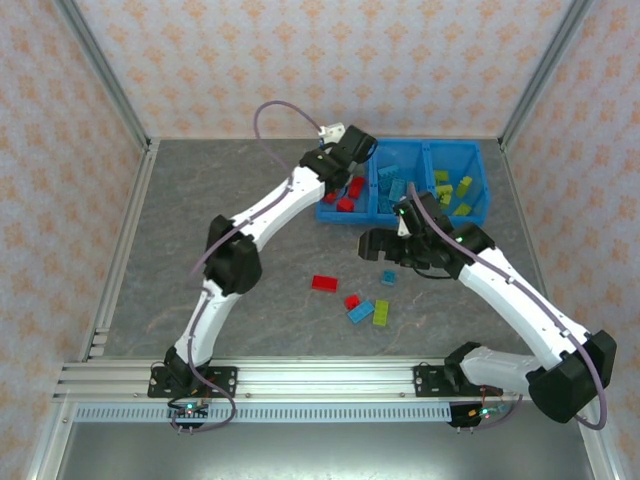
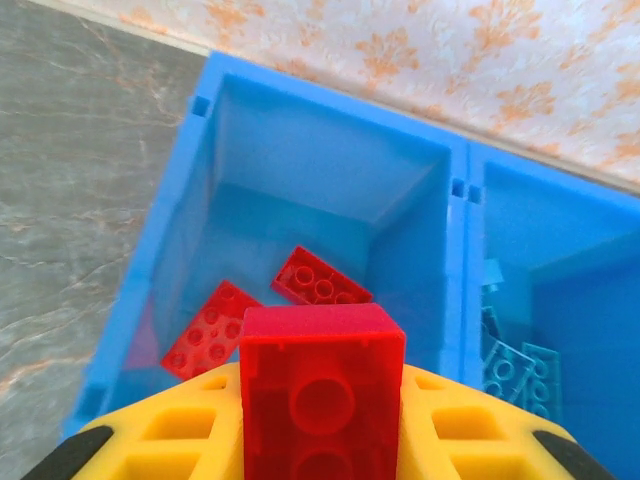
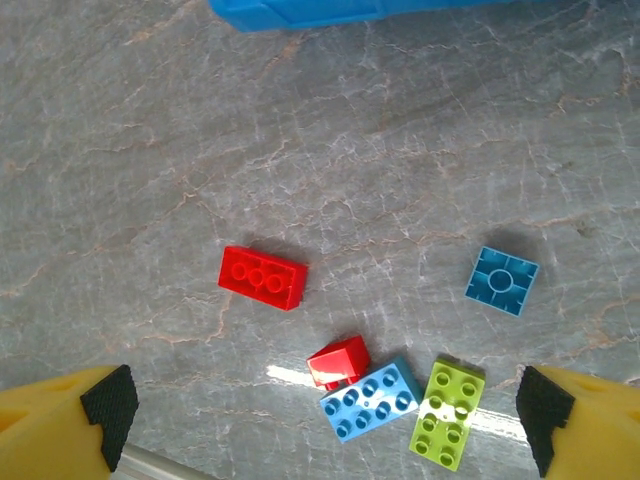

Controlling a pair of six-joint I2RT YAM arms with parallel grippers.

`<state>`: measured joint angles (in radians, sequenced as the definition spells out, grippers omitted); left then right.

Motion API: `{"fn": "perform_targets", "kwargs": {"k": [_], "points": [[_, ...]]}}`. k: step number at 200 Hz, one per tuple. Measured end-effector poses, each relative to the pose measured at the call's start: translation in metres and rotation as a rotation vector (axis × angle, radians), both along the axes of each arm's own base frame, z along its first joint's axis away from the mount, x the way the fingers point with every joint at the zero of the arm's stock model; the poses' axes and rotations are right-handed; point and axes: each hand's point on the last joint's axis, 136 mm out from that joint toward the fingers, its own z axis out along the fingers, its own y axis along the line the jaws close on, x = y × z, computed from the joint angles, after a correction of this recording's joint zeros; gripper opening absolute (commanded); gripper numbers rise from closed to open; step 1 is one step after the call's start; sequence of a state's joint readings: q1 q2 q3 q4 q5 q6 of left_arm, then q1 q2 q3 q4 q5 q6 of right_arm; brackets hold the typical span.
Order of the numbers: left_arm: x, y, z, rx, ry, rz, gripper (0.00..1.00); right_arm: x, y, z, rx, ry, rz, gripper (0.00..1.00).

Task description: Sort the legos into containers by color

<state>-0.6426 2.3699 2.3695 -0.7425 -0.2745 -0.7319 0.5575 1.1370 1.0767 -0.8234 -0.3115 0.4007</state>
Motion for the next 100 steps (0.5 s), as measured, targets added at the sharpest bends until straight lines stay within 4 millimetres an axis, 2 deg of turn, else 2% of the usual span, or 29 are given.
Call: {"fn": "perform_targets", "kwargs": {"k": [18,40,52,66,89,91,94,96,98,100], "points": [[0.006,0.0,-0.022,0.034,0.043,-0.014,0.49,-0.002,-0.003,-0.001,0.001,-0.001,-0.013,0.99],[0.005,0.007,-0.024,0.056,0.07,-0.029,0.56,-0.003,-0.005,0.004,0.011,-0.017,-0.024,0.99],[0.004,0.011,-0.014,0.053,0.063,-0.037,0.57,-0.003,-0.007,0.005,0.01,-0.025,-0.031,0.99],[-0.006,0.017,0.0,0.049,0.066,-0.049,0.56,-0.003,-0.01,0.003,-0.002,-0.029,-0.043,0.99],[-0.044,0.032,0.034,0.023,0.069,-0.084,0.56,-0.002,-0.015,-0.005,-0.038,-0.037,-0.048,0.99],[-0.051,0.034,0.042,0.014,0.059,-0.089,0.57,-0.002,-0.015,-0.005,-0.04,-0.039,-0.045,0.99],[-0.052,0.035,0.041,0.015,0.062,-0.09,0.57,-0.001,-0.015,-0.006,-0.044,-0.041,-0.045,0.99],[-0.063,0.04,0.052,0.006,0.052,-0.097,0.57,-0.001,-0.015,-0.006,-0.05,-0.045,-0.039,0.99],[-0.066,0.041,0.051,0.008,0.056,-0.1,0.56,-0.001,-0.015,-0.007,-0.055,-0.05,-0.035,0.99],[-0.073,0.043,0.059,0.001,0.045,-0.107,0.56,-0.001,-0.015,-0.007,-0.057,-0.052,-0.032,0.99]]}}
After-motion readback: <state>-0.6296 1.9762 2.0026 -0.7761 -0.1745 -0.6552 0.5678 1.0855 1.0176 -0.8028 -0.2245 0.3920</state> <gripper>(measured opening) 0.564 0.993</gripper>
